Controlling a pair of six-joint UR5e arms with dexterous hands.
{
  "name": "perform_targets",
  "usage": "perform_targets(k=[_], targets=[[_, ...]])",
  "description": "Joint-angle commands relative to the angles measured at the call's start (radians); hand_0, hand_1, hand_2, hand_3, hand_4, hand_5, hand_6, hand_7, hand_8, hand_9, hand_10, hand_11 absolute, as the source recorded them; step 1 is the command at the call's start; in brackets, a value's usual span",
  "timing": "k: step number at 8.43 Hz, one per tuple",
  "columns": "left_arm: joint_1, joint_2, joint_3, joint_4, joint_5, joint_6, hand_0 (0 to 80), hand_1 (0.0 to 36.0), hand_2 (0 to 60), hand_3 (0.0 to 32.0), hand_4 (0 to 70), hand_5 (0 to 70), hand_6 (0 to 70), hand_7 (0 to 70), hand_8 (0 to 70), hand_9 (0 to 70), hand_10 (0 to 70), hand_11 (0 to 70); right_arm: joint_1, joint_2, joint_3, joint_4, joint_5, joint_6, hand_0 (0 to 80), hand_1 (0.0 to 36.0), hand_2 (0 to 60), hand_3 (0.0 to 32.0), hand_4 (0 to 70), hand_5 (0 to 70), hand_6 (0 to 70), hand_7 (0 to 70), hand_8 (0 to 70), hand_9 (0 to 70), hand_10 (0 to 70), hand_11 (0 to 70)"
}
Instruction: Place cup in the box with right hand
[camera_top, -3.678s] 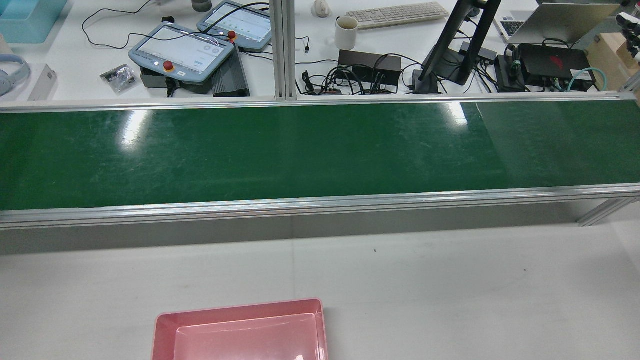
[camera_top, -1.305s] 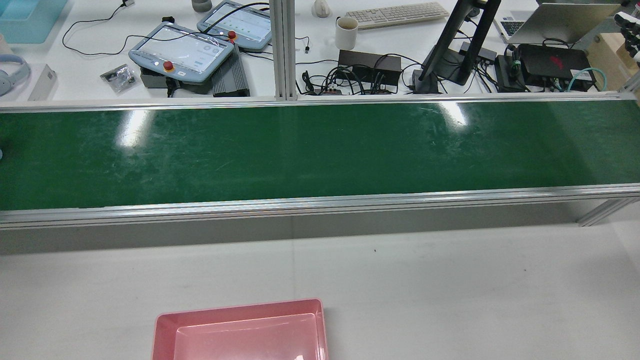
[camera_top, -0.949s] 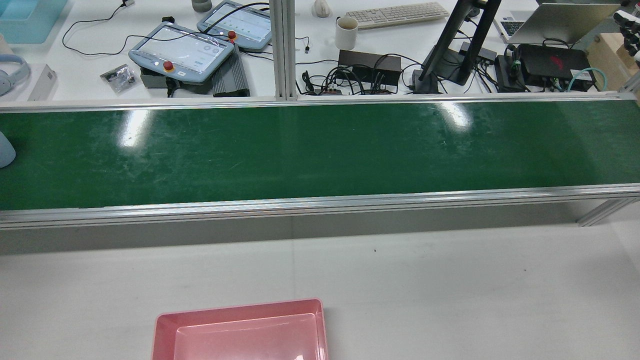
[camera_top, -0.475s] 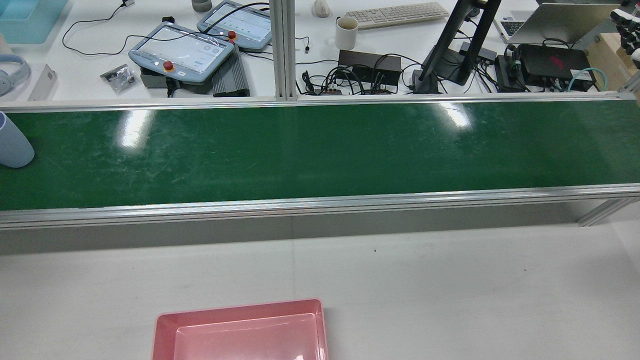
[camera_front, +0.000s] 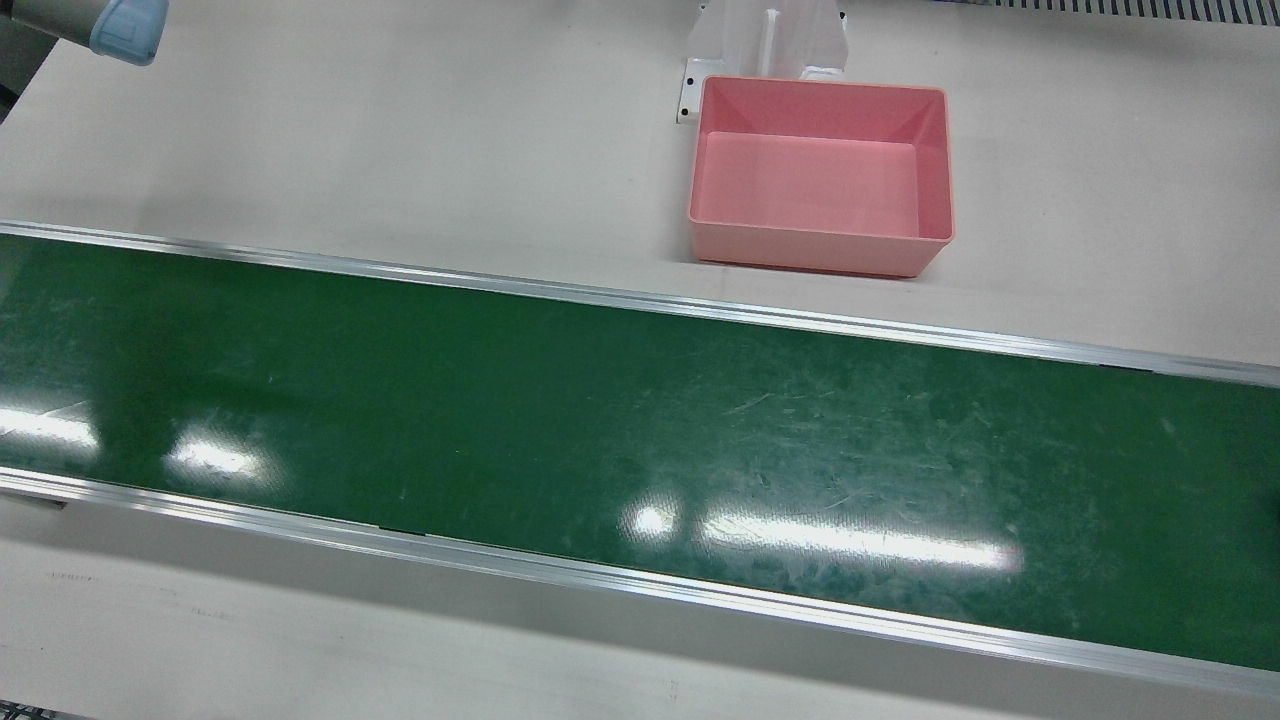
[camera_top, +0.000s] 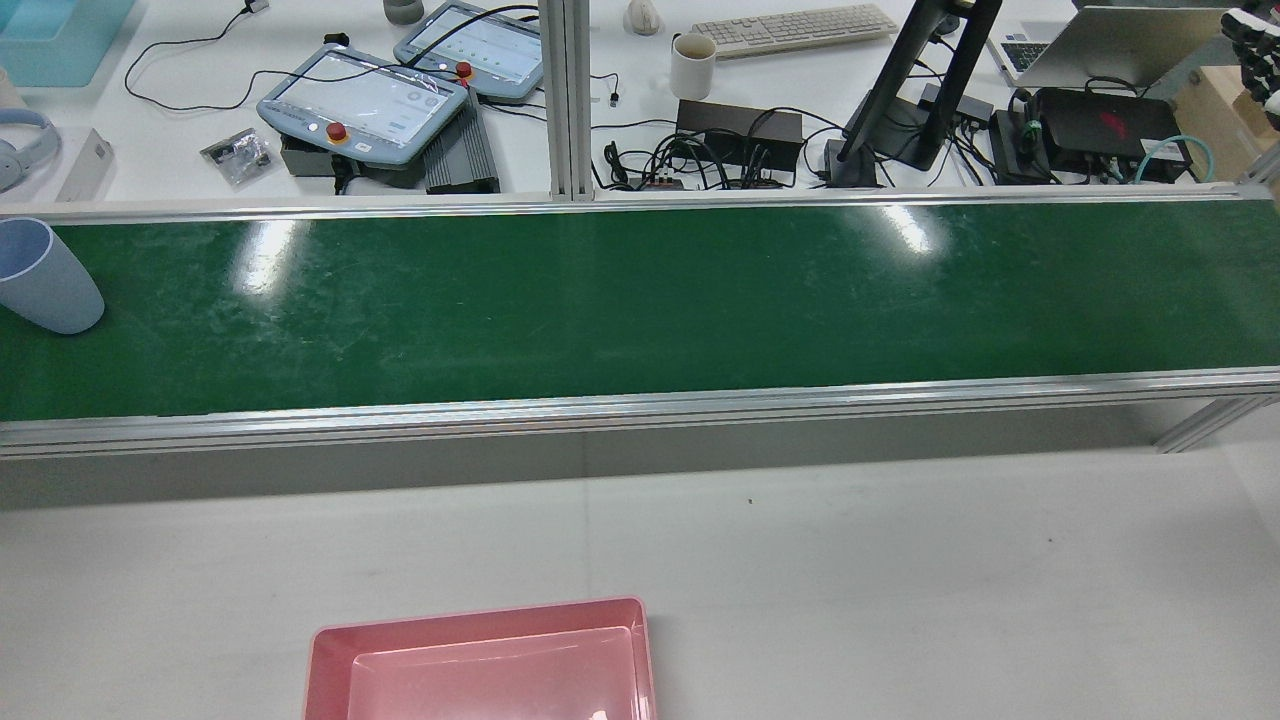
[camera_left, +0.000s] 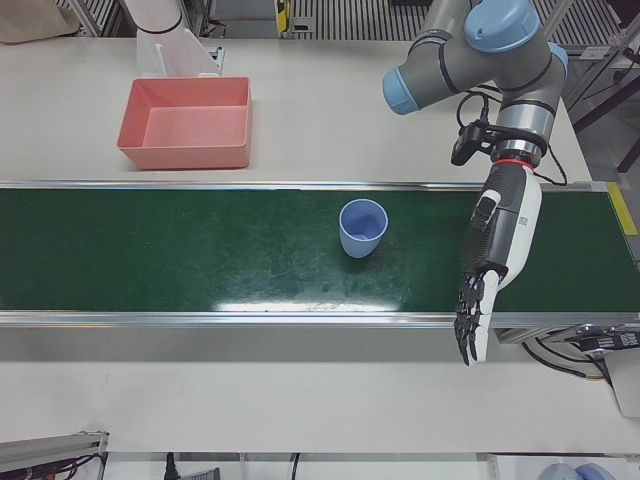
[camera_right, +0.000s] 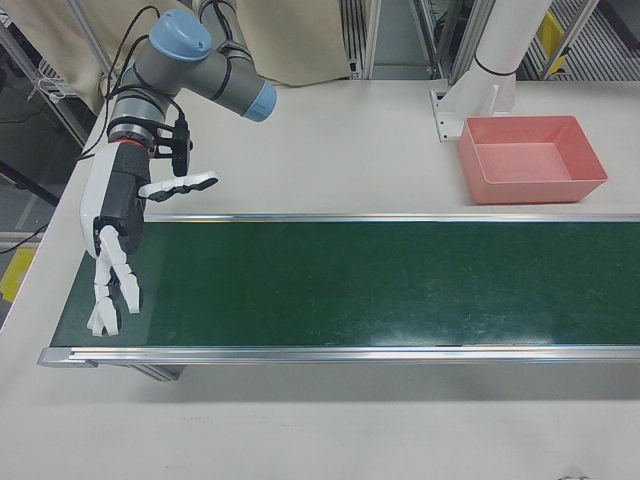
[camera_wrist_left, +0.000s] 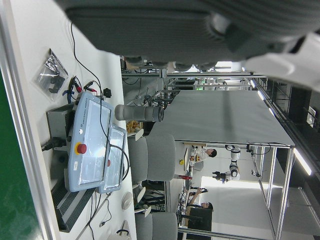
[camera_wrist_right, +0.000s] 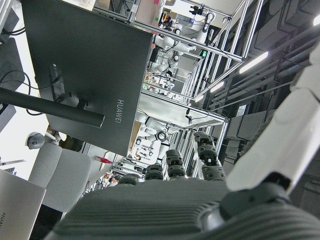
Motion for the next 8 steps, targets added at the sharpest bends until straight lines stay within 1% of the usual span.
perform_targets(k=[1, 3, 6, 8], targets=[[0.0, 0.0, -0.009, 0.002, 0.0, 0.0, 0.0, 0.0, 0.0, 0.0, 0.0, 0.0, 0.0, 0.0, 0.0, 0.0, 0.0, 0.0, -0.003, -0.007, 0.003, -0.003, -0.006, 0.003, 38.7, 8.2, 4.9, 0.0, 0.0, 2.1, 3.7, 15.7, 1.3, 6.2, 0.0, 0.0], [0.0, -0.002, -0.008, 0.003, 0.0, 0.0, 0.0, 0.0, 0.0, 0.0, 0.0, 0.0, 0.0, 0.0, 0.0, 0.0, 0.0, 0.0, -0.014, 0.002, -0.004, -0.003, -0.003, 0.006, 38.9, 8.2, 4.6, 0.0, 0.0, 2.1, 3.8, 16.3, 1.2, 6.1, 0.0, 0.0], [0.0, -0.002, -0.009, 0.005, 0.0, 0.0, 0.0, 0.0, 0.0, 0.0, 0.0, 0.0, 0.0, 0.0, 0.0, 0.0, 0.0, 0.0, -0.014, 0.001, -0.029, 0.0, -0.003, 0.005, 38.6, 8.2, 5.2, 0.0, 0.0, 2.0, 3.9, 17.0, 1.4, 6.5, 0.0, 0.0], [0.0, -0.003, -0.011, 0.006, 0.0, 0.0, 0.0, 0.0, 0.0, 0.0, 0.0, 0.0, 0.0, 0.0, 0.0, 0.0, 0.0, 0.0, -0.022, 0.002, -0.017, -0.002, -0.003, 0.005, 38.5, 8.2, 5.0, 0.0, 0.0, 2.1, 3.9, 16.5, 1.6, 6.8, 0.0, 0.0]])
